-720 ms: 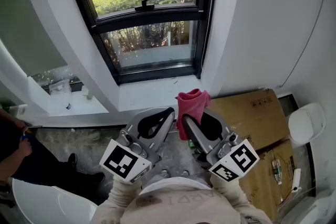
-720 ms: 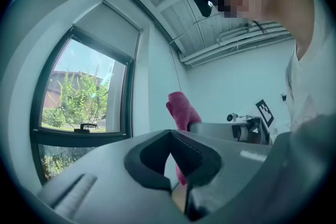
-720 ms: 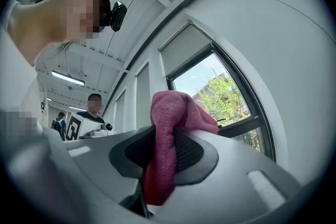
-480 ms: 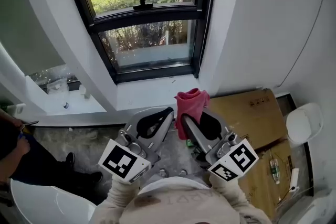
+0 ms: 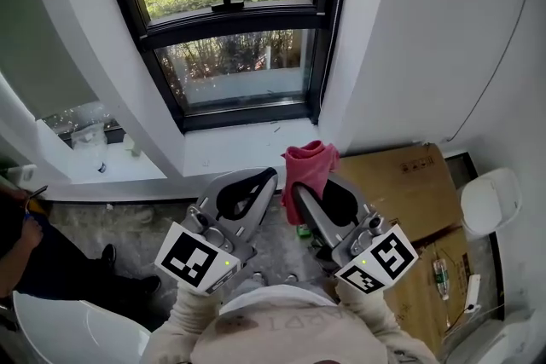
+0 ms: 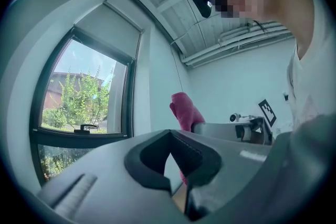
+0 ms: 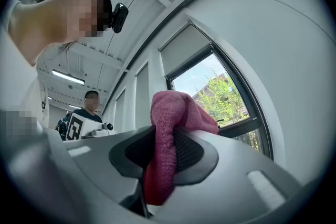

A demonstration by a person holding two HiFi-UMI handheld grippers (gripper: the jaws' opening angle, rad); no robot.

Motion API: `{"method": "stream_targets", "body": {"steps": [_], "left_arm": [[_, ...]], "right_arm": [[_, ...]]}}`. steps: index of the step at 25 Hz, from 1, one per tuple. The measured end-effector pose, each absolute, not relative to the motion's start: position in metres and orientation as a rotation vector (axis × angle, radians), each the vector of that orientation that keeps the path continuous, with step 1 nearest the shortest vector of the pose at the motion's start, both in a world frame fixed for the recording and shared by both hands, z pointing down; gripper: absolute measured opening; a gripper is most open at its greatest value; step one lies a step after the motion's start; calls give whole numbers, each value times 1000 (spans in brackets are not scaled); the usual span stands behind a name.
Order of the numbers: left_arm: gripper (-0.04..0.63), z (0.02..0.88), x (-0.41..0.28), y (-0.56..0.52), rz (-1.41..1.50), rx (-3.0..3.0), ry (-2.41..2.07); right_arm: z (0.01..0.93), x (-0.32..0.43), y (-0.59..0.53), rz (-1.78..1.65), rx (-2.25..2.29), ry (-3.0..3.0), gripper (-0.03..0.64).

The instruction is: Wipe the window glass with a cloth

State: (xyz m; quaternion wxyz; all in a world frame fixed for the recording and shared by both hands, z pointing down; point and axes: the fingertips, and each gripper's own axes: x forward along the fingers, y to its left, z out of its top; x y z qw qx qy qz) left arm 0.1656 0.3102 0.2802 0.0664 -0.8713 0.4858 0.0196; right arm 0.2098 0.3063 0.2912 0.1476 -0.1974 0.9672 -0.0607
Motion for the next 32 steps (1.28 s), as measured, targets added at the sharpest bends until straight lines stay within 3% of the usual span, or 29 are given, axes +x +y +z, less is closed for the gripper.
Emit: {"method": "stream_targets", "body": {"steps": [13, 32], "left_arm": [[0, 288, 141, 272, 97, -2611, 1527], [0, 281, -18, 133, 91, -2607, 1409]], "right_arm": [[306, 202, 270, -236, -571, 2762, 112], [289, 29, 128, -169, -598, 2779, 114]]}}
